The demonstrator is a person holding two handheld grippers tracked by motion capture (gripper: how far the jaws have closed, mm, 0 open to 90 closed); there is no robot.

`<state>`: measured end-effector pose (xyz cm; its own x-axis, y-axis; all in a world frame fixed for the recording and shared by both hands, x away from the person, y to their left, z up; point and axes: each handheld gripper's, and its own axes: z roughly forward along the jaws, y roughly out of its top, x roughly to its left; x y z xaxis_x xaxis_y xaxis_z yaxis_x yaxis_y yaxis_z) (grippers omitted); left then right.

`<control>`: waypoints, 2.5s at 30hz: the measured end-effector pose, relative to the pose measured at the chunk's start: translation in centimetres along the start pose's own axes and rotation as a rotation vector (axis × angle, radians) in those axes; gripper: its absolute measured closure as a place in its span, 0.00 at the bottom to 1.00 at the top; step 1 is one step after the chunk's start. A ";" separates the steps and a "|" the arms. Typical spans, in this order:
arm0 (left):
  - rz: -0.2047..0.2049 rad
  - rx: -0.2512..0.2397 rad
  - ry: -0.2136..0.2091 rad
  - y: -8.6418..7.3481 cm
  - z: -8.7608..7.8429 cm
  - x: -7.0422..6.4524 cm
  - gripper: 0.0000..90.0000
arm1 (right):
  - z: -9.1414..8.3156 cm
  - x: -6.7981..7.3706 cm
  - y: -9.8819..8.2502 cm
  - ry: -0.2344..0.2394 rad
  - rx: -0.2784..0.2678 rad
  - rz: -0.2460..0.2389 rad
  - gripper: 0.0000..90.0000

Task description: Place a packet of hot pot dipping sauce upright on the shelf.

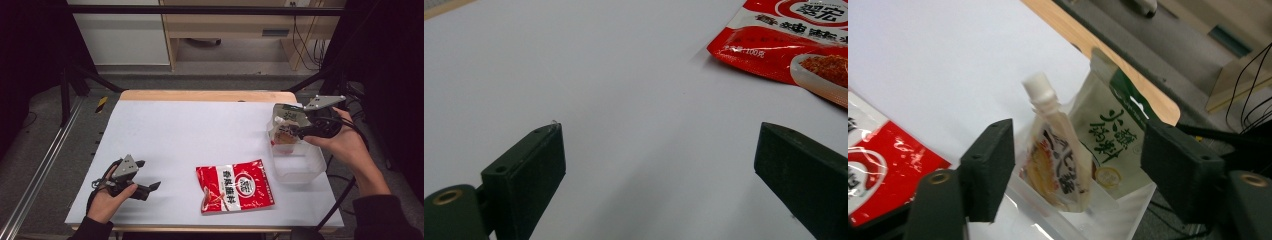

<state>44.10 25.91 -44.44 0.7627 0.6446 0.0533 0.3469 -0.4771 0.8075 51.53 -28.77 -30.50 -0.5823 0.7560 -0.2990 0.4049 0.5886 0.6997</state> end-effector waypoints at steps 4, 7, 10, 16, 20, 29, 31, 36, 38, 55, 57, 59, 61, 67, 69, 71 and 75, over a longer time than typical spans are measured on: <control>-0.001 -0.001 0.002 0.0 0.0 0.0 0.07 | -1.7 1.3 0.1 -0.019 -0.043 -0.008 0.25; -0.001 -0.001 0.000 0.0 0.0 -0.2 0.07 | -2.7 2.6 0.0 -0.017 -0.075 -0.013 0.22; 0.006 0.003 -0.003 0.1 0.1 -0.2 0.07 | -3.5 3.7 -0.3 -0.007 -0.105 -0.034 0.19; 0.006 0.000 -0.014 0.3 0.2 -0.4 0.07 | -4.2 6.5 -1.1 0.022 -0.155 -0.047 0.14; 0.009 0.006 -0.020 0.3 0.3 -0.6 0.07 | -3.7 8.2 -1.6 0.056 -0.165 -0.034 0.13; 0.033 -0.010 -0.035 0.7 0.4 -1.5 0.07 | -2.0 11.5 -2.8 0.137 -0.128 -0.002 0.17; 0.038 -0.011 -0.038 0.8 0.6 -1.7 0.07 | -1.6 12.0 -3.1 0.150 -0.128 0.002 0.18; 0.047 -0.012 -0.041 1.0 0.8 -1.9 0.07 | -1.0 13.5 -3.9 0.181 -0.114 0.004 0.19; 0.049 -0.007 -0.042 1.0 0.8 -2.0 0.07 | -0.8 14.2 -4.3 0.195 -0.104 -0.002 0.19; 0.082 0.011 -0.083 2.0 3.1 -4.5 0.07 | 1.6 15.9 -8.3 0.298 0.039 0.023 0.12; 0.092 0.019 -0.093 2.1 3.3 -4.8 0.07 | 1.7 15.8 -8.7 0.311 0.052 0.029 0.12; 0.096 0.016 -0.091 2.1 3.3 -4.9 0.07 | 1.9 15.6 -9.2 0.316 0.059 0.038 0.12; 0.089 0.011 -0.090 2.0 3.2 -4.8 0.07 | 2.1 15.4 -9.7 0.329 0.067 0.047 0.12; 0.079 0.004 -0.088 1.9 3.0 -4.5 0.07 | 2.4 15.3 -10.7 0.365 0.099 0.060 0.13; 0.082 0.006 -0.090 1.9 3.0 -4.6 0.07 | 2.5 15.4 -10.9 0.374 0.105 0.069 0.13; 0.087 0.007 -0.090 1.9 3.0 -4.7 0.07 | 2.6 15.4 -11.1 0.378 0.108 0.070 0.13; 0.093 0.008 -0.094 2.0 3.1 -4.8 0.07 | 3.0 15.5 -11.4 0.403 0.125 0.083 0.13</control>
<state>42.75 20.04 -44.91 0.8394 0.5387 0.0716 0.2765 -0.5368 0.7971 40.01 -22.94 -45.06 -0.7631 0.6443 0.0496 0.5295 0.5795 0.6195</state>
